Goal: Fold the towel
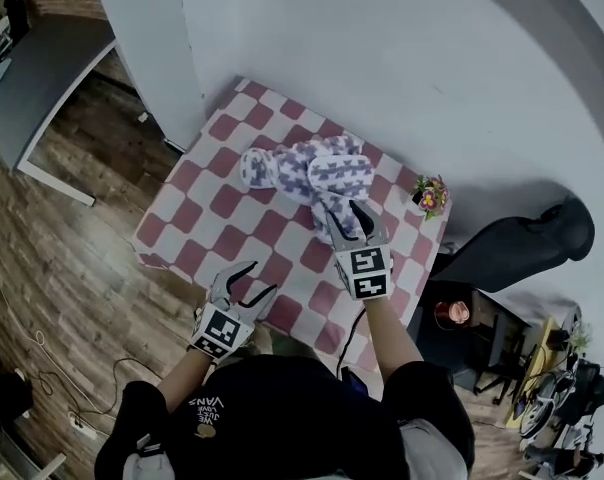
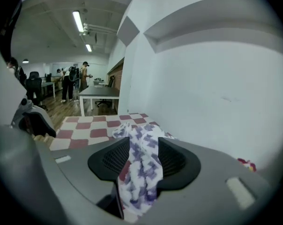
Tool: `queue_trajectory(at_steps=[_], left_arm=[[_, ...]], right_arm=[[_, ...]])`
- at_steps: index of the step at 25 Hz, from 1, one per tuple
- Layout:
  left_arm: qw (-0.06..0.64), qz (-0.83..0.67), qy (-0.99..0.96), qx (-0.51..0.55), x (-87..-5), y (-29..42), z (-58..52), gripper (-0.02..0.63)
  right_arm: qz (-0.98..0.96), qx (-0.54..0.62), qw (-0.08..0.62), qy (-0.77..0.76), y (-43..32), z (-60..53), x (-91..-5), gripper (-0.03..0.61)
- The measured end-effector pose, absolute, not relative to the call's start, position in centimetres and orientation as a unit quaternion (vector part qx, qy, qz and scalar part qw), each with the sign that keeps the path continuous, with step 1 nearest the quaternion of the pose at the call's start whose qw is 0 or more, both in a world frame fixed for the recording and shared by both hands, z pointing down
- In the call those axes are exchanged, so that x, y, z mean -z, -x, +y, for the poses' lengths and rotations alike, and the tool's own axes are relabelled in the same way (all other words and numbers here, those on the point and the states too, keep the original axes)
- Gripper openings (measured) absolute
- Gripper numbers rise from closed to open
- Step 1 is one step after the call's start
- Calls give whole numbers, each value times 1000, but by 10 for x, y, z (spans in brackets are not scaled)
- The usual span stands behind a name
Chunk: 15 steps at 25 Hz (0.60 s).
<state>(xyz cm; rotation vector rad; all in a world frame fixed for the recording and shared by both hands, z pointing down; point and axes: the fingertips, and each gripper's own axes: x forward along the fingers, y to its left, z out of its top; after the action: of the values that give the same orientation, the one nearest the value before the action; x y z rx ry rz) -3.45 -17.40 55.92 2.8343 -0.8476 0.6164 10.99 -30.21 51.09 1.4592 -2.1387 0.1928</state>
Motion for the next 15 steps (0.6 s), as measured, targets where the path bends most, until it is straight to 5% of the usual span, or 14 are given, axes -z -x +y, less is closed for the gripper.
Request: queue_trajectory(at_steps=[15], left_arm=[[94, -324, -912, -233, -590, 44, -189, 215]], right_arm=[[-753, -39, 427, -500, -73, -409, -605, 181]])
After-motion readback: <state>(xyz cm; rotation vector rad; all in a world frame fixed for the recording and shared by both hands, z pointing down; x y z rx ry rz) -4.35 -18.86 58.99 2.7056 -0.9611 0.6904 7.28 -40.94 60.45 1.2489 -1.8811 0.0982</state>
